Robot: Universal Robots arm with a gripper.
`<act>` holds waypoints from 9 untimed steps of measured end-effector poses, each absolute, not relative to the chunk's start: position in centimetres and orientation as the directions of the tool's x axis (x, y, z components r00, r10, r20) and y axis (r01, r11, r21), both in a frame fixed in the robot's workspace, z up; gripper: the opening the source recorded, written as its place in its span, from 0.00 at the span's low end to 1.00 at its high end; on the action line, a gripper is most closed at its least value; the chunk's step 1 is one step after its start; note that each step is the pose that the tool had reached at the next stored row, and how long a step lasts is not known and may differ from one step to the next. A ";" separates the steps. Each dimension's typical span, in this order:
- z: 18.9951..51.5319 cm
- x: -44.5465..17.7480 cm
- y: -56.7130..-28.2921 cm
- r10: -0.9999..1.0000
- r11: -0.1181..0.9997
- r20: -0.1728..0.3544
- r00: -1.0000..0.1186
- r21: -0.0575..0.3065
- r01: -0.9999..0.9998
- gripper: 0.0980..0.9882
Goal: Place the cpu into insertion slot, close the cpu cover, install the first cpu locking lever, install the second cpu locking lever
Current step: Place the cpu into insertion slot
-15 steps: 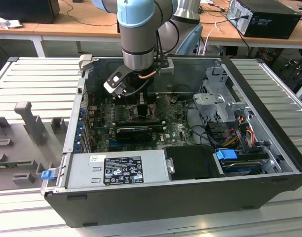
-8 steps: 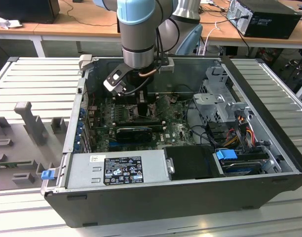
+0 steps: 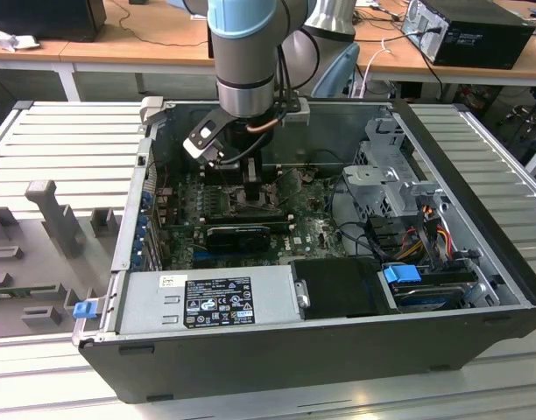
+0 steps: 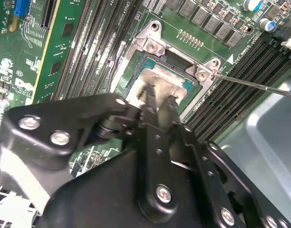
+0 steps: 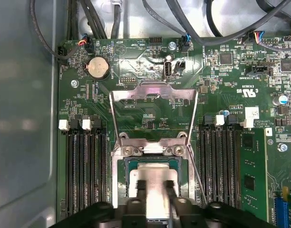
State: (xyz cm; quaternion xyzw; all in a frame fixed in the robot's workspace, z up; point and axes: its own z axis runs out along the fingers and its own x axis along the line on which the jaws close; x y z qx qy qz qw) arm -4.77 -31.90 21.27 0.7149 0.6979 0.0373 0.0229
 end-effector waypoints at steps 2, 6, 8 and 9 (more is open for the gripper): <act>21.3 -4.8 -31.9 0.999 -0.025 0.022 0.023 0.085 0.996 0.07; 21.4 -4.8 -31.9 0.999 -0.025 0.021 0.024 0.085 0.996 0.01; 21.4 -4.8 -31.9 0.999 -0.026 0.021 0.024 0.085 0.996 0.01; 21.5 -4.8 -31.9 0.999 -0.026 0.022 0.024 0.085 0.996 0.01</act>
